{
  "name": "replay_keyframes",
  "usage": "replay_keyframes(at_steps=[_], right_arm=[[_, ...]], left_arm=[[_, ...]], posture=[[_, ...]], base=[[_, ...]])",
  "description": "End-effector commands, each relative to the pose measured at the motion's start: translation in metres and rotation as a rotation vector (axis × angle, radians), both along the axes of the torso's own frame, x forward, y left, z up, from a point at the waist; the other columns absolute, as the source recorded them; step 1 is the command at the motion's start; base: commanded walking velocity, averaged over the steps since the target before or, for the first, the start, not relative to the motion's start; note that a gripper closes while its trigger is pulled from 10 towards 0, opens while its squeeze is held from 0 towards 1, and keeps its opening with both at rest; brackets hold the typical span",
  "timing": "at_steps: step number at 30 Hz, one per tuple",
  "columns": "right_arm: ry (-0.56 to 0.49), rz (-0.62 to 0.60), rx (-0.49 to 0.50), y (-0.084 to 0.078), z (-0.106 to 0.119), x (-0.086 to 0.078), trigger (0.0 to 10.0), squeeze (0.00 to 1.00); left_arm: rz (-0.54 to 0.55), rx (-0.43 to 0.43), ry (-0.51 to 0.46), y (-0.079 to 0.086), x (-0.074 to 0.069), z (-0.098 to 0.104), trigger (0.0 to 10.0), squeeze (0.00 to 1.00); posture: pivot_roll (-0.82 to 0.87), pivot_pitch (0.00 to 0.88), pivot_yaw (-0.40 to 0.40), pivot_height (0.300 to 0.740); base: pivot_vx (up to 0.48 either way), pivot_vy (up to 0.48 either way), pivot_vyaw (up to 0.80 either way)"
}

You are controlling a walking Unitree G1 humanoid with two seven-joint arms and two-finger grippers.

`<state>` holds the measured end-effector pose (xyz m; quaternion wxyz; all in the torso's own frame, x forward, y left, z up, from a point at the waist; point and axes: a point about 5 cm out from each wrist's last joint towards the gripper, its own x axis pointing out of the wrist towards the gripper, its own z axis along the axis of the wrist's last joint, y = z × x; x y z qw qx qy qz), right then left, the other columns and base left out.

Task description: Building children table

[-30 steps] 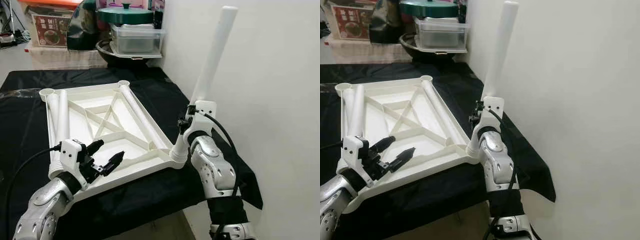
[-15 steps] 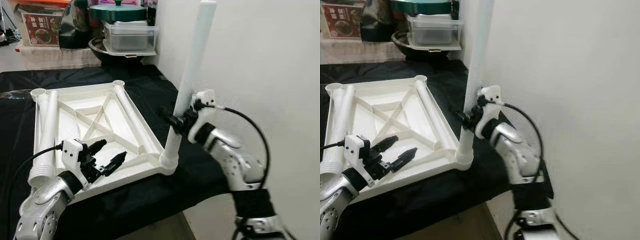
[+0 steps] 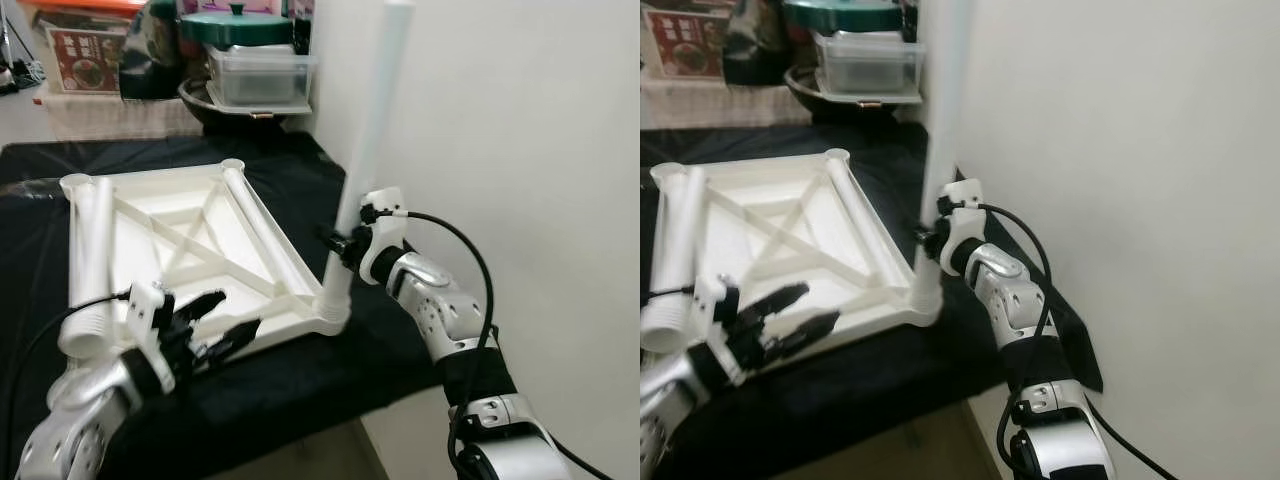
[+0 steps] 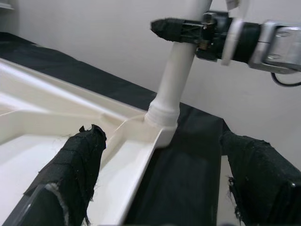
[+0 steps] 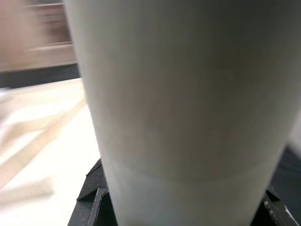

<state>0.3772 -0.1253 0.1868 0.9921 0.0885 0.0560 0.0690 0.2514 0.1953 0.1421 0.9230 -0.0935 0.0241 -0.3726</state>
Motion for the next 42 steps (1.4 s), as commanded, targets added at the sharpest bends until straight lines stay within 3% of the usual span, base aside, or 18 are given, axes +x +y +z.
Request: replay_keyframes(at_steps=[1,6,7,8,9,12,16,17,25,26,27,28,30,32,34,37,40,42], right_arm=[[0.191,-0.181,0.009,-0.015,-0.044,-0.014,0.0,0.00],[0.179,0.026,0.028,0.036,-0.037,-0.034,0.0,0.00],[0.142,0.071,0.064,0.046,-0.029,-0.037,10.0,0.00],[0.100,0.103,0.068,0.050,-0.022,-0.039,10.0,0.64],[0.068,0.110,0.077,0.052,-0.017,-0.039,10.0,1.00],[0.020,0.213,0.130,0.060,-0.004,-0.036,10.0,1.00],[-0.026,0.334,0.167,0.063,0.008,-0.036,10.0,0.82],[-0.062,0.442,0.190,0.065,0.016,-0.040,10.0,0.00],[-0.151,0.905,0.017,0.052,0.016,-0.061,10.0,0.00],[-0.136,0.894,-0.053,0.050,0.008,-0.057,4.4,0.00],[-0.136,0.894,-0.053,0.050,0.008,-0.057,4.4,0.00],[-0.092,0.821,-0.095,0.046,0.000,-0.047,0.0,0.00],[-0.049,0.672,-0.113,0.040,-0.005,-0.034,0.0,0.00],[0.068,0.153,-0.109,0.010,-0.019,-0.007,0.0,0.00],[0.068,0.153,-0.109,0.010,-0.019,-0.007,0.0,0.00],[0.137,-0.175,-0.084,0.006,-0.033,-0.018,0.0,0.00],[0.153,-0.161,-0.084,0.017,-0.035,-0.025,0.0,0.00],[0.157,-0.027,-0.051,0.045,-0.034,-0.035,10.0,0.00]], left_arm=[[-0.032,0.009,0.013,-0.001,-0.002,-0.001,10.0,0.00],[-0.021,0.005,0.013,-0.001,-0.001,0.000,10.0,0.00],[-0.019,0.005,0.013,-0.001,-0.001,0.000,10.0,0.00],[-0.018,0.005,0.014,-0.001,-0.001,0.000,10.0,0.00],[-0.019,0.005,0.015,0.000,-0.001,0.000,10.0,0.00],[-0.026,0.005,0.020,0.000,-0.001,0.001,10.0,0.00],[-0.032,0.003,0.022,0.000,0.000,0.001,10.0,0.00],[-0.036,0.000,0.023,0.000,0.000,0.001,10.0,0.00],[-0.070,-0.008,0.036,-0.002,0.000,0.000,10.0,0.00],[-0.073,-0.008,0.038,-0.002,0.000,-0.001,10.0,0.00],[-0.073,-0.008,0.038,-0.002,0.000,-0.001,10.0,0.00],[-0.075,-0.010,0.040,-0.003,0.000,-0.001,10.0,0.00],[-0.076,-0.012,0.041,-0.003,-0.001,-0.001,10.0,0.00],[-0.078,-0.018,0.041,-0.003,-0.002,-0.001,10.0,0.00],[-0.078,-0.018,0.041,-0.003,-0.002,-0.001,10.0,0.00],[-0.082,-0.025,0.041,-0.003,-0.003,-0.001,10.0,0.00],[-0.083,-0.026,0.041,-0.003,-0.003,-0.001,10.0,0.00],[-0.087,-0.026,0.042,-0.003,-0.003,0.000,10.0,0.00]], posture=[[0.14,0.000,-0.134,0.740],[0.14,0.000,-0.130,0.740],[0.15,0.000,-0.131,0.740],[0.15,0.000,-0.131,0.740],[0.14,0.000,-0.129,0.740],[0.14,0.000,-0.129,0.740],[0.14,0.000,-0.129,0.740],[0.14,0.000,-0.129,0.740],[0.13,0.000,-0.126,0.740],[0.13,0.000,-0.127,0.740],[0.13,0.000,-0.127,0.740],[0.13,0.000,-0.133,0.740],[0.14,0.000,-0.137,0.740],[0.13,0.000,-0.139,0.740],[0.13,0.000,-0.139,0.740],[0.14,0.000,-0.139,0.740],[0.14,0.000,-0.139,0.740],[0.14,0.000,-0.135,0.740]], base=[[0.000,0.000,0.00],[0.000,0.000,0.00],[0.000,0.000,0.00],[0.000,0.000,0.00],[0.000,0.000,0.00],[0.000,0.000,0.00],[0.000,0.000,0.00],[0.000,0.000,0.00],[0.000,0.000,0.00],[0.000,0.000,0.00],[0.000,0.000,0.00],[0.000,0.000,0.00],[0.000,0.000,0.00],[0.000,0.000,0.00],[0.000,0.000,0.00],[0.000,0.000,0.00],[0.000,0.000,0.00],[0.000,0.000,0.00]])
